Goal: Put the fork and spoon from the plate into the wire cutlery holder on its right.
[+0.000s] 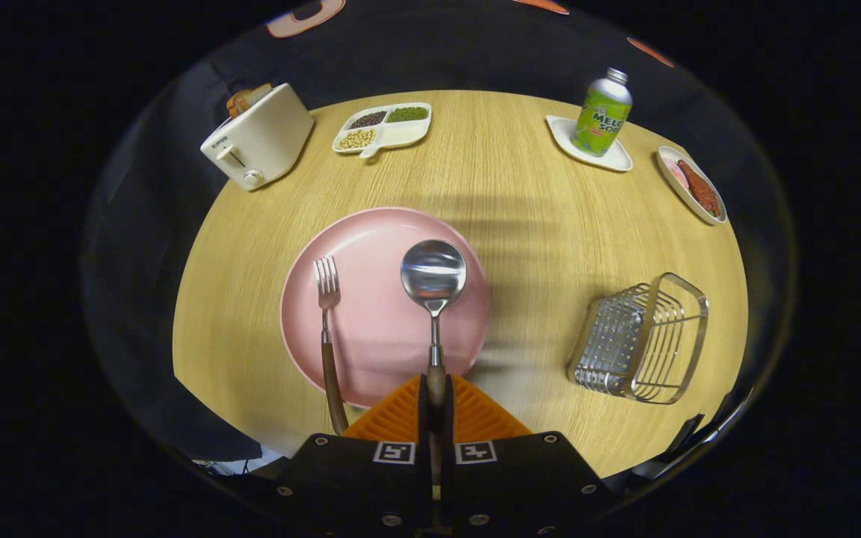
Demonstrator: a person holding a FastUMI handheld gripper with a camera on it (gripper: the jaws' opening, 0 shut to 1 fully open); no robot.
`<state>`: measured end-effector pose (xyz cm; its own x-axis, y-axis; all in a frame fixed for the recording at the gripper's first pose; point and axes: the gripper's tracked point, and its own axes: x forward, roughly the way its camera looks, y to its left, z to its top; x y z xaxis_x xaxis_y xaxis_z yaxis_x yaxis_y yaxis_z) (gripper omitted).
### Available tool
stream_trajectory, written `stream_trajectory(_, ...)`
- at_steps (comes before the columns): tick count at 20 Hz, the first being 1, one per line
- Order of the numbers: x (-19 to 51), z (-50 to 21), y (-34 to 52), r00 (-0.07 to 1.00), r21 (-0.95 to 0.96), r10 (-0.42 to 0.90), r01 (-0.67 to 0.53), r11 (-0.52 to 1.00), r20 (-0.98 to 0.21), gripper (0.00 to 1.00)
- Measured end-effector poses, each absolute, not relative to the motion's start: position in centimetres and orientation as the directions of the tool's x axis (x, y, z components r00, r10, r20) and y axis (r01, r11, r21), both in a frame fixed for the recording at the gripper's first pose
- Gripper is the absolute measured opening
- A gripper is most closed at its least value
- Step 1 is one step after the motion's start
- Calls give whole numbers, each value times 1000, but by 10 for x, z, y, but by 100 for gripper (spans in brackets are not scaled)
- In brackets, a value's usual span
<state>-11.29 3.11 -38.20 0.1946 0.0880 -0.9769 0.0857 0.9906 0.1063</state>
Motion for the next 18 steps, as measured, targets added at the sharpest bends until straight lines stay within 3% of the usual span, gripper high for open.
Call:
stream_trajectory(11,-123,-313,-52,267,57,2,200,978,-964,5)
stream_trajectory(18,-151,-319,-95,125,58,25,267,962,-992,5)
